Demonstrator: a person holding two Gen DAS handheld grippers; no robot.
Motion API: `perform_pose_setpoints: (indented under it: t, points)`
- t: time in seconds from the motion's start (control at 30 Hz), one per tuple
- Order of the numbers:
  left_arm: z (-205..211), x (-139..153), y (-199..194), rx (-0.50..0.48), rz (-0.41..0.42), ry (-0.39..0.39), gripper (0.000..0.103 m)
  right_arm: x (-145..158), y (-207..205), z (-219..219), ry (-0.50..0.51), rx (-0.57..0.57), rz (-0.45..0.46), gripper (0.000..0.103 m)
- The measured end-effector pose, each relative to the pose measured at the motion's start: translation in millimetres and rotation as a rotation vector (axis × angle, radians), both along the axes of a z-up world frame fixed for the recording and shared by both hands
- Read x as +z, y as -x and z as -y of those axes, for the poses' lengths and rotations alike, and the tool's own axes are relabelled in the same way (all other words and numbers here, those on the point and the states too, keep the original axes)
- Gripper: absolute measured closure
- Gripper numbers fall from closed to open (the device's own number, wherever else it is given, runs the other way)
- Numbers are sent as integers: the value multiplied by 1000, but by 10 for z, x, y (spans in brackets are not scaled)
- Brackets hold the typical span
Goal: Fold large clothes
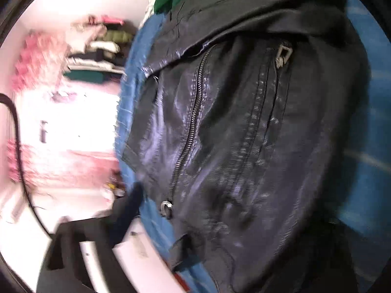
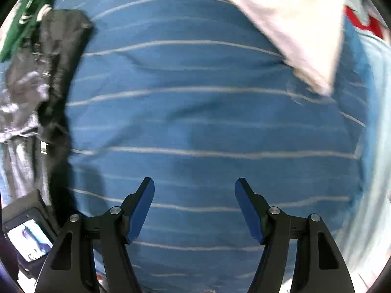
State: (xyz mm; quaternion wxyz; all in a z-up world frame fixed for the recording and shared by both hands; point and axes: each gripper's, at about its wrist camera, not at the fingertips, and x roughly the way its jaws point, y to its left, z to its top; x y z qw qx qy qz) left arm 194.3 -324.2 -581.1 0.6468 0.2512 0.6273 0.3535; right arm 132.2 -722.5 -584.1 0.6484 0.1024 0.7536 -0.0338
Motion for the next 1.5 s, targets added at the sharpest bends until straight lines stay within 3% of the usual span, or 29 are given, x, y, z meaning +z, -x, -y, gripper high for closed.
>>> perform_pose_setpoints:
  t: [0.03,0.13,0.17,0.3,0.43,0.47,0.5,0.53,0.6,0.67,0.77,0.9,1.03,1.13,1.23,1.3,1.33,1.43,1.5]
  points:
    - [-20,31,-3,5,17,57,72,-23,-2,45,-46,2,15,33]
    - [-129,165,-32,18,68,142,84,-131,-132,5,-310,-20,67,20]
    - [-187,212,-34,26,85,166,85,-189,-211,-5,-423,-37,88,18]
    - [-375,437,-46,34,139,250,88,-419,-444,-230,-714,-117,119,18]
    - [-545,595,-96,7,163,311,90,-818,-660,-700,-872,-222,67,18]
    - [-618,627,-109,3,167,335,90,-945,-676,-867,-904,-279,61,24]
    - [-596,640,-93,-2,168,350,90,-1047,-752,-891,-913,-314,69,64]
    - [-594,661,-71,-12,168,369,90,-1091,-756,-914,-912,-344,73,78]
    - [-676,747,-62,-32,167,421,90,-1055,-705,-1139,-837,-388,97,83]
    - [-768,845,-26,-39,166,487,90,-800,-679,-1227,-775,-350,135,84]
    - [-1084,1006,-5,-18,186,583,86,-135,-668,-1406,-725,-286,188,85]
    - [-1704,1238,-21,43,224,711,85,481,-869,-2205,-647,-188,220,85]
    - [-2392,1359,-71,116,296,767,85,891,-1130,-2889,-559,-85,237,85]
    - [-2952,1290,-69,202,347,805,80,953,-1223,-3435,-457,-9,226,85]
    - [-3450,1036,-35,303,332,834,65,735,-1434,-4092,-330,60,176,85]
    - [-3706,851,33,344,330,861,61,470,-1579,-4518,-265,96,119,81]
    - [-3782,775,66,353,331,869,56,350,-1616,-4670,-241,114,99,77]
    - [-3906,684,140,360,332,857,49,122,-1659,-5020,-196,206,77,51]
    - [-3955,667,197,380,327,852,43,129,-1756,-5277,-273,245,84,37]
